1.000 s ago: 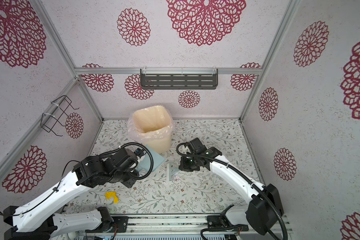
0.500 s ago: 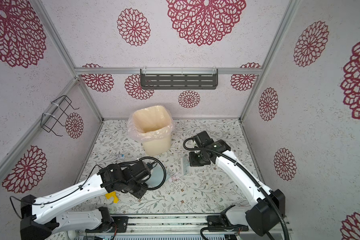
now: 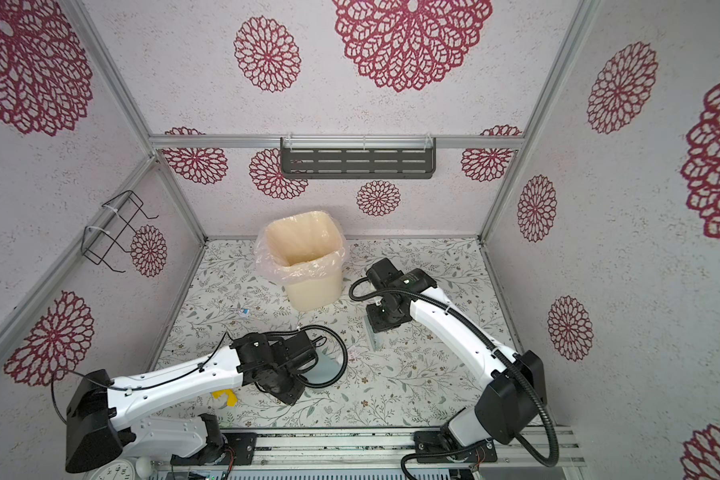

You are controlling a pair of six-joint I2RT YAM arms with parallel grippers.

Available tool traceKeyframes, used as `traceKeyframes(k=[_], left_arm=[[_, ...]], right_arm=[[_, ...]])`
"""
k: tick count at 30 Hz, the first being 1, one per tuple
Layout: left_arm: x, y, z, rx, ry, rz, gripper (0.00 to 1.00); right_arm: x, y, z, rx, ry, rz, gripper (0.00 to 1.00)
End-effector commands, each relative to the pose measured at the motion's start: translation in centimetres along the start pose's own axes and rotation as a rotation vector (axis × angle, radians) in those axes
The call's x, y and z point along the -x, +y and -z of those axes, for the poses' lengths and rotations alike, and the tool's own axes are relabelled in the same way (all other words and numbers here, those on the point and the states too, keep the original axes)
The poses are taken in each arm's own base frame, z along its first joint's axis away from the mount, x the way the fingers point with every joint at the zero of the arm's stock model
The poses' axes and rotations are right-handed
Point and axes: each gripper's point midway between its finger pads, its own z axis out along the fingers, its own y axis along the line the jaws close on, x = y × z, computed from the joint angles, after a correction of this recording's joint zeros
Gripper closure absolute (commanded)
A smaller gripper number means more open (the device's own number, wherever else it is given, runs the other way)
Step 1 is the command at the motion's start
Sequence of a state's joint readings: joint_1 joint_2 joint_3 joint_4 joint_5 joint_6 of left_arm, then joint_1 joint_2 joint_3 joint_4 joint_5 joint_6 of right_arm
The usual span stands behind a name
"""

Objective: Sweep away the paper scraps from the table
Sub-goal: 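Push the pink paper scrap into the dustpan with the right gripper's brush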

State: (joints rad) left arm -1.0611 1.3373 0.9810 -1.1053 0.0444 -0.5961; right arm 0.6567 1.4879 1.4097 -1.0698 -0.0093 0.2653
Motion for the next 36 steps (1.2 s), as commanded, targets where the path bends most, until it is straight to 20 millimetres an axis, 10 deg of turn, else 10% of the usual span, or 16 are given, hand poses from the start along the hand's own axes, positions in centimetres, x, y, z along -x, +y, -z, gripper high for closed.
traceKeyframes(k=[1,36], left_arm=[[-0.2,-0.6,-0.7,-0.004,0.013,-0.017,1.00],[0.2,-1.5,-4.1,-0.025,0.029,-0.054,1.00]], right_arm=[[0.1,-0.2,0.7,-0.045,-0.002,0.040,1.00],[0.0,3.6,-2.5,-0.035,0.109,0.177,1.00]])
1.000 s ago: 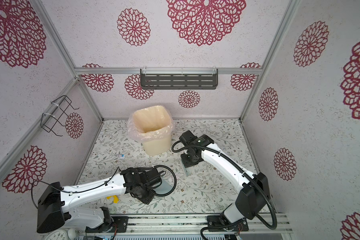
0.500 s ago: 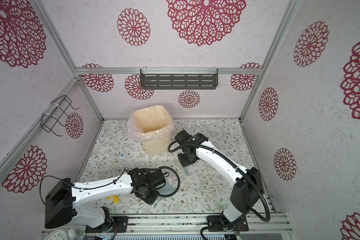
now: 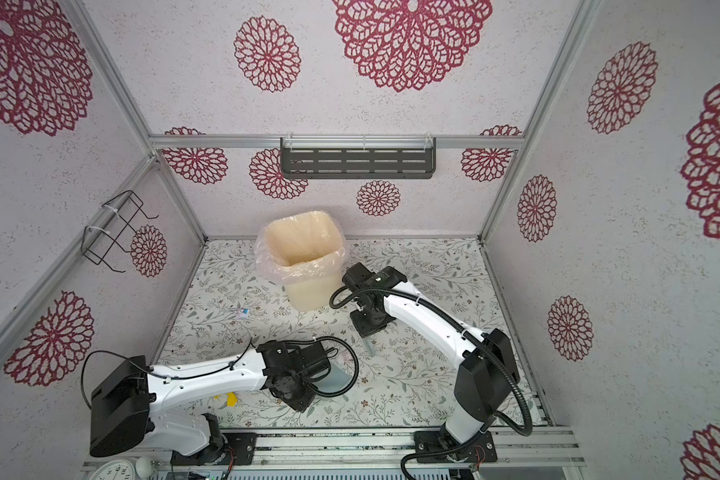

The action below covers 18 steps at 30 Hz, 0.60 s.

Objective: Sweep away the paper scraps from the table
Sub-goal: 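Push the pink paper scrap into the dustpan with the right gripper's brush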

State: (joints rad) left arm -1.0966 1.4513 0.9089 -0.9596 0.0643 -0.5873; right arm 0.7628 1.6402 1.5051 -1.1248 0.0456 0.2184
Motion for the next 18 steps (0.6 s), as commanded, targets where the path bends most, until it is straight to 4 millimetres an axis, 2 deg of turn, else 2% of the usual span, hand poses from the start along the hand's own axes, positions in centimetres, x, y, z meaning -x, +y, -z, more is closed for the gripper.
traceKeyframes(k=[1,11,18], left_arm=[[0.3,-0.4,0.2,-0.029,-0.019,-0.011,1.00],[0.1,-0.3,-0.1,-0.052,-0.015,0.003,1.00],[0.5,-0.1,0.0,-0.051,-0.033,0.012,1.00]], right_arm=[[0.1,1.2,0.0,0.025,0.007,0.033,1.00],[-0.3,4.4,1.1,0.090,0.003,0.098,1.00],[-2.2,8.2,3.0,0.186,0.016,0.192,1.00]])
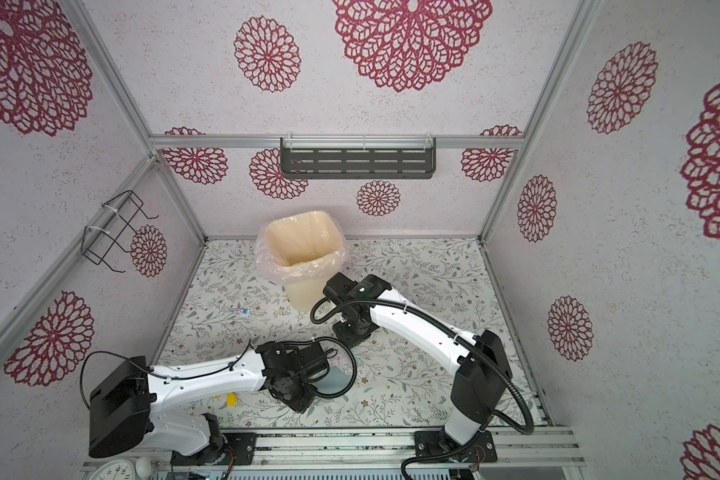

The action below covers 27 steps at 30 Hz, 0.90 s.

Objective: Sweep away the paper scraps from the table
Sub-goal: 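Push the pink paper scrap into the dustpan with the right gripper's brush, then lift the dustpan toward the bin with the left while the right withdraws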

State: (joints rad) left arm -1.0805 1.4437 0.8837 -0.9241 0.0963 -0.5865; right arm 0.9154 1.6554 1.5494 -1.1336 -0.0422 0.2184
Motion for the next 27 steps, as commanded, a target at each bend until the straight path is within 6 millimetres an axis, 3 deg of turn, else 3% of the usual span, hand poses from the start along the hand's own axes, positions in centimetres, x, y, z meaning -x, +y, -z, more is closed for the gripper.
traceKeyframes(k=[1,4,7,13,23,27], left_arm=[[0.5,0.1,0.4,-0.014,-0.033,-0.002,1.00],[0.6,0.1,0.5,-0.011,-0.040,0.000,1.00],[0.7,0.2,0.5,-0.006,-0.048,0.002,1.00],[1.3,0.7,1.1,0.015,-0.104,-0.001,1.00],[2.2,0.7,2.1,0.009,-0.211,-0.020,1.00],[2.6,0.4,3.4,0.018,-0.268,-0.047,1.00]], right_arm=[[-1.1,2.6,2.0,0.085,0.010,0.054,1.00],[-1.5,4.2,2.8,0.145,0.010,0.071,1.00],[-1.8,4.5,3.6,0.164,0.000,0.073,1.00],[-1.9,1.6,4.4,0.075,-0.029,0.030,1.00],[-1.0,-2.2,6.4,0.101,-0.174,-0.139,1.00],[-1.0,-4.1,6.9,0.099,-0.218,-0.207,1.00]])
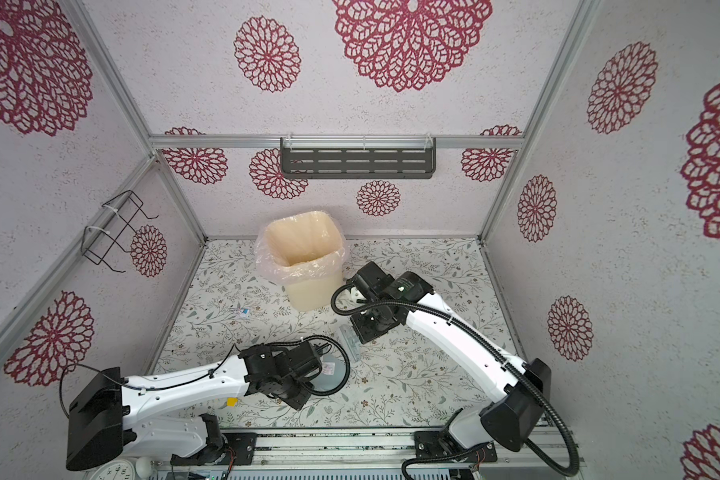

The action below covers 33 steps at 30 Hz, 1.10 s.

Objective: Sweep away the paper scraps from the table
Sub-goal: 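Lift the dustpan toward the bin with the left while the right withdraws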

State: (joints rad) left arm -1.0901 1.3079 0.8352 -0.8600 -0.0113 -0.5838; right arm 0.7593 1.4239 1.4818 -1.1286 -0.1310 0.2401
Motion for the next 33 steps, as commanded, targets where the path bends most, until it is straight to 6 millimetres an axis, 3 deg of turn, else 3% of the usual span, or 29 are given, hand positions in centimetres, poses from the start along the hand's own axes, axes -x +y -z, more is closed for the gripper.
traceKeyframes(k=[1,8,18,25,33], left_arm=[[1.6,-0.4,1.6,0.000,-0.104,-0.032,1.00],[3.0,-0.5,5.2,0.026,-0.214,-0.051,1.00],[4.8,-1.1,11.3,0.075,-0.309,-0.097,1.00],[6.6,-1.5,16.7,0.072,-0.401,-0.089,1.00],[7.9,2.0,22.7,0.133,-0.424,0.002,1.00]], right_arm=[[0.5,-1.0,1.0,0.015,-0.063,-0.066,1.00],[0.3,-3.7,0.7,0.019,-0.125,-0.170,1.00],[-0.9,-5.6,-0.2,0.046,-0.148,-0.250,1.00],[-1.0,-6.4,-0.4,0.059,-0.161,-0.276,1.00],[-0.8,-6.7,-0.4,0.089,-0.184,-0.298,1.00]])
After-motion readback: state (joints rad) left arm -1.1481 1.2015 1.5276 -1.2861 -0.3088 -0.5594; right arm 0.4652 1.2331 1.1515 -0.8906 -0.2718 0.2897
